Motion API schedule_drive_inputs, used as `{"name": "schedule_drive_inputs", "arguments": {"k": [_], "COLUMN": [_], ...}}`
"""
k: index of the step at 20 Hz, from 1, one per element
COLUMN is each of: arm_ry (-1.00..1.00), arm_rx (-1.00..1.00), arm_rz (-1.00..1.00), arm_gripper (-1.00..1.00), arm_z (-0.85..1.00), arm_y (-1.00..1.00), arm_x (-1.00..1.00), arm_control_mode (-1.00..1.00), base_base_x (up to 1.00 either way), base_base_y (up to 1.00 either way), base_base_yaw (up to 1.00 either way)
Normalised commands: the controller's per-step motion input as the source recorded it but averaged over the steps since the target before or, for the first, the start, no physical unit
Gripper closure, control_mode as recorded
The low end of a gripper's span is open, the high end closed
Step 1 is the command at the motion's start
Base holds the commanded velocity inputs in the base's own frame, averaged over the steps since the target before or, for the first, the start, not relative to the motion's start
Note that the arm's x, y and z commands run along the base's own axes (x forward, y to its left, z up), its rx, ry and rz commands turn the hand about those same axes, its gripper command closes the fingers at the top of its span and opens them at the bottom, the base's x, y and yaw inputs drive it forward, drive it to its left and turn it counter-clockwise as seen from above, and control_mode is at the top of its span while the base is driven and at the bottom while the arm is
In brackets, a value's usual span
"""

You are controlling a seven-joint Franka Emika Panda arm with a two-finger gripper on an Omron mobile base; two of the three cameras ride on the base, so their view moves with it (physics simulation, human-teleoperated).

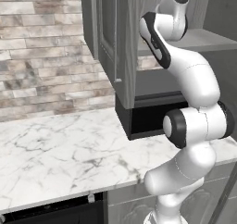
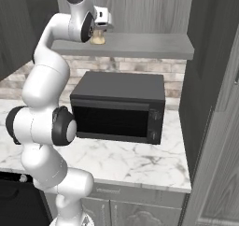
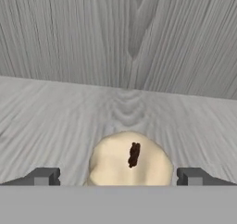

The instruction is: Get the candle and the liquor from the cabinet and move them to the dining counter.

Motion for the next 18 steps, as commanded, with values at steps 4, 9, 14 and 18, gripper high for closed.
{"name": "schedule_drive_inputs", "arguments": {"k": [4,9,14,18], "arm_ry": [0.00,0.00,0.00,0.00], "arm_rx": [0.00,0.00,0.00,0.00], "arm_rz": [0.00,0.00,0.00,0.00], "arm_gripper": [-1.00,1.00,1.00,1.00], "arm_z": [-0.05,-0.05,-0.02,0.00], "arm_y": [0.00,0.00,0.00,0.01], "arm_x": [0.02,0.04,0.04,0.03], "arm_control_mode": [-1.00,-1.00,-1.00,-1.00], "base_base_x": [0.00,0.00,0.00,0.00], "base_base_y": [0.00,0.00,0.00,0.00], "base_base_yaw": [0.00,0.00,0.00,0.00]}}
